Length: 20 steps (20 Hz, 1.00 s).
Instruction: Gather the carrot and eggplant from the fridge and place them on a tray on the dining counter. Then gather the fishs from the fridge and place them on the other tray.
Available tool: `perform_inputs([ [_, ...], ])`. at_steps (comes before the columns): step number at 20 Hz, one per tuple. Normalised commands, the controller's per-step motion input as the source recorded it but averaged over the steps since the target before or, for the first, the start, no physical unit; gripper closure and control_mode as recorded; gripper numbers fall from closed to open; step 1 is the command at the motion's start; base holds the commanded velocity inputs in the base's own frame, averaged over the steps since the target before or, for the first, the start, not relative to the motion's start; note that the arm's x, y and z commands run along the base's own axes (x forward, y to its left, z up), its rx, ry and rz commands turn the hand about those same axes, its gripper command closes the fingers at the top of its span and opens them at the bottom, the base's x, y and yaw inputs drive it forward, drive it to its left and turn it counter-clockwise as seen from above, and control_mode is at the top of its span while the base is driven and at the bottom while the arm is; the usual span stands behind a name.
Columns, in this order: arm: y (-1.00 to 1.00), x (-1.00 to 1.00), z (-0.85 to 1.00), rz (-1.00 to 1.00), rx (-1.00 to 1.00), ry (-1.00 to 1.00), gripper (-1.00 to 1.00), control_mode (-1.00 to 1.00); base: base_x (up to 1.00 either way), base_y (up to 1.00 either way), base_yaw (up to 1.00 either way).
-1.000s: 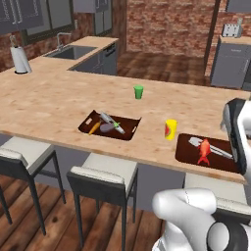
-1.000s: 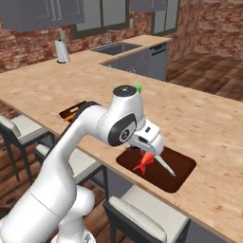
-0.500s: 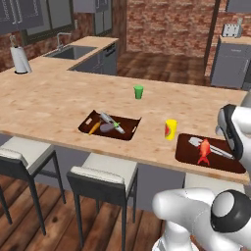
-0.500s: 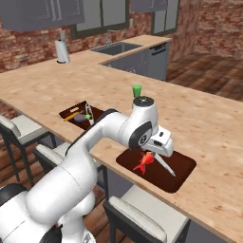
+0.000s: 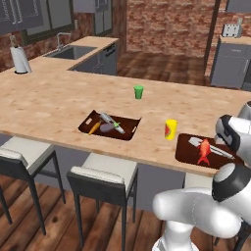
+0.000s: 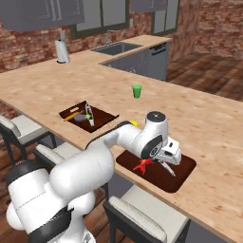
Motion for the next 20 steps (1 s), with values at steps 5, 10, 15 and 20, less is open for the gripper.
perform_inputs([
  [5, 0.00, 0.36, -0.51, 0.02, 0.00, 0.00, 1.00, -1.00, 0.00, 0.00, 0.00],
  [10, -0.01, 0.20, -0.40, 0.01, 0.00, 0.00, 1.00, -1.00, 0.00, 0.00, 0.00],
  [15, 0.00, 0.17, -0.35, 0.00, 0.00, 0.00, 1.00, -1.00, 0.00, 0.00, 0.00],
  [20, -0.07, 0.20, -0.26, 0.00, 0.00, 0.00, 1.00, -1.00, 0.00, 0.00, 0.00],
])
